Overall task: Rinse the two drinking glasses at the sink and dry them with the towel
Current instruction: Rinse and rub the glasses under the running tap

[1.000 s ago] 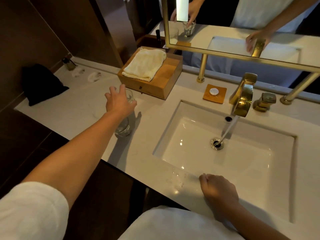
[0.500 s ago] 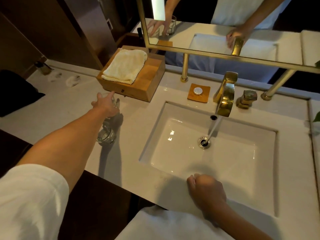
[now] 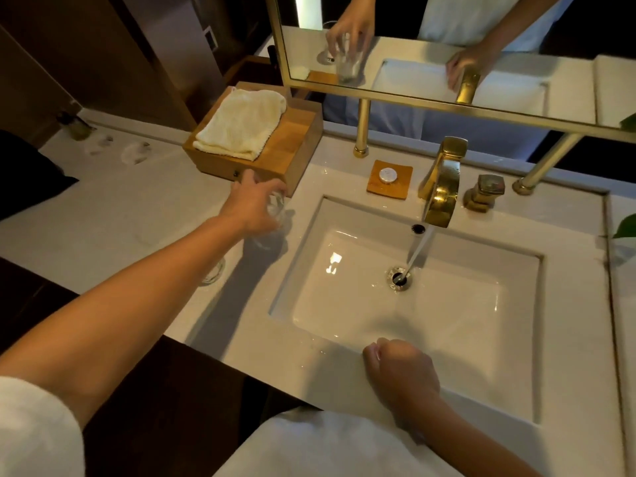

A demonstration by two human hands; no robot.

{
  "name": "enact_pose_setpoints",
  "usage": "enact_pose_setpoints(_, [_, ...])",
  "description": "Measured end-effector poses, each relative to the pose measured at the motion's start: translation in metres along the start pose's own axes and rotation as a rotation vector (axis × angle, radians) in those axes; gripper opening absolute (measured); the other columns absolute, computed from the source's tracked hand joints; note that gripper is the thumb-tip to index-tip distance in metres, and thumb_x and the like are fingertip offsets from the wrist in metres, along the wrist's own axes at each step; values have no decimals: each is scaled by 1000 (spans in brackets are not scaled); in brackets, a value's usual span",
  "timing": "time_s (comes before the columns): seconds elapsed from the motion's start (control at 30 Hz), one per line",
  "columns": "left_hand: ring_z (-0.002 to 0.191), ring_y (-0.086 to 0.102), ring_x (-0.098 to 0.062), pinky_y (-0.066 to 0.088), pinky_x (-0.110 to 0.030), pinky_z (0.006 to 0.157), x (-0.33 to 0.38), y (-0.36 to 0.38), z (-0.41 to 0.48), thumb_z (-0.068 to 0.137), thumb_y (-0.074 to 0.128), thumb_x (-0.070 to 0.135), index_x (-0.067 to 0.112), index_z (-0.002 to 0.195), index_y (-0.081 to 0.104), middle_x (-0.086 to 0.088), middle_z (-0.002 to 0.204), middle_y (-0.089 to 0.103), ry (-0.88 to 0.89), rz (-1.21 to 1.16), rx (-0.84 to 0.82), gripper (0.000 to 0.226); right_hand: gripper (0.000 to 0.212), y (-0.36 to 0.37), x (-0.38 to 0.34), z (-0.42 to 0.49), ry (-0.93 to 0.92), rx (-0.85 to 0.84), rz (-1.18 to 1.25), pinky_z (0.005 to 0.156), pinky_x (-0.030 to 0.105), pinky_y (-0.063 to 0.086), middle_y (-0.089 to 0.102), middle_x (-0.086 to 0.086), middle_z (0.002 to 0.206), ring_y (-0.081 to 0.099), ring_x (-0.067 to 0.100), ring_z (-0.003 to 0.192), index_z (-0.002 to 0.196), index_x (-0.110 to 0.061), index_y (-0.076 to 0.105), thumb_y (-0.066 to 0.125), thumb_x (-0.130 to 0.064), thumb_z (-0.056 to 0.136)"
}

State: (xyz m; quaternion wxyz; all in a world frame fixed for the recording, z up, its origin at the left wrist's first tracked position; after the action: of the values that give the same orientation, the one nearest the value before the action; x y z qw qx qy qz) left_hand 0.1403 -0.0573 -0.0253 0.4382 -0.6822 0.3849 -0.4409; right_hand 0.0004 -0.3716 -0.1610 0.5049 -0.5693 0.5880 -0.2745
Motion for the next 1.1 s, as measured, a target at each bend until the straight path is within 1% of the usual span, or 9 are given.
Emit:
enact_pose_setpoints(0.1, [113, 45, -29, 51, -40, 95, 50, 26, -16, 73, 86, 27, 39, 124, 56, -6, 127, 38, 121, -31, -83, 60, 55, 2, -1, -4, -4, -9, -24, 71, 33, 45, 64, 6, 82, 63, 26, 86, 82, -18, 62, 17, -49, 91])
enact_pose_setpoints(0.23, [110, 44, -27, 51, -37, 87, 111, 74, -33, 74, 81, 19, 41, 125, 53, -3, 120, 37, 241, -26, -171, 62, 42, 8, 7, 16, 79, -302, 149, 73, 31, 44, 67, 8, 92, 62, 28, 92, 86, -14, 65, 39, -44, 95])
enact_pose_setpoints(0.33, [111, 42, -27, 51, -35, 82, 151, 112, -46, 76, 77, 16, 41, 126, 52, -2, 117, 35, 306, -26, -263, 61, 25, 7, 25, 35, 251, -528, 529, 64, 32, 44, 65, 9, 88, 58, 26, 76, 86, -13, 64, 51, -31, 97])
enact_pose_setpoints(0.43, [114, 42, -30, 52, -40, 90, 182, 137, -54, 77, 78, 21, 40, 131, 51, -5, 123, 36, 341, -53, -304, 64, 26, -9, 57, 45, 543, -545, 948, 63, 29, 48, 69, 13, 92, 59, 24, 67, 104, -4, 64, 52, -26, 98])
enact_pose_setpoints(0.6, [113, 45, -26, 51, -36, 94, 207, 145, -49, 77, 82, 38, 42, 135, 49, -2, 123, 40, 372, -137, -228, 67, 20, -53, 67, 70, 637, -400, 1744, 85, 44, 53, 59, 25, 105, 60, 39, 95, 98, -5, 69, 69, -19, 83])
enact_pose_setpoints(0.7, [110, 48, -22, 54, -33, 90, 219, 141, -43, 72, 84, 37, 39, 136, 50, -2, 123, 42, 404, -218, -218, 72, 38, -73, 53, 92, 546, -413, 2025, 99, 45, 48, 64, 19, 119, 59, 35, 117, 121, -10, 66, 56, -36, 95])
enact_pose_setpoints(0.9, [123, 46, -25, 49, -37, 99, 220, 130, -22, 74, 83, 36, 28, 127, 63, -5, 135, 51, 485, -351, -139, 57, 45, -84, 53, 134, 675, -310, 2084, 80, 39, 56, 72, 15, 107, 68, 28, 100, 122, -13, 63, 54, -50, 97])
enact_pose_setpoints(1.03, [101, 63, -33, 58, -43, 80, 219, 118, -28, 77, 82, 10, 10, 102, 73, -14, 110, 68, 955, -46, 195, 27, 36, -84, 54, 156, 668, -389, 2069, 52, 28, 56, 72, 10, 82, 70, 21, 67, 103, -11, 68, 54, -44, 98])
enact_pose_setpoints(1.1, [103, 67, -33, 53, -51, 97, 216, 130, -27, 78, 76, 6, 14, 100, 73, -9, 104, 73, 1126, 190, 244, 24, 38, -81, 55, 163, 652, -380, 2041, 60, 29, 56, 72, 9, 81, 69, 20, 71, 104, -10, 69, 55, -44, 98])
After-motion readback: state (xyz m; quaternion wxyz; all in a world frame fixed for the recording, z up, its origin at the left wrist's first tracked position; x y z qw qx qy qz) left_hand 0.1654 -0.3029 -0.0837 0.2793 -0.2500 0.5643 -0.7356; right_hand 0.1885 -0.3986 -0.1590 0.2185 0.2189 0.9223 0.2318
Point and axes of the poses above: each hand's wrist, its own z-axis towards the middle knuckle, its own y-axis out of the palm, x = y × z, the point moved 5 cm from there along z, towards the middle knuckle
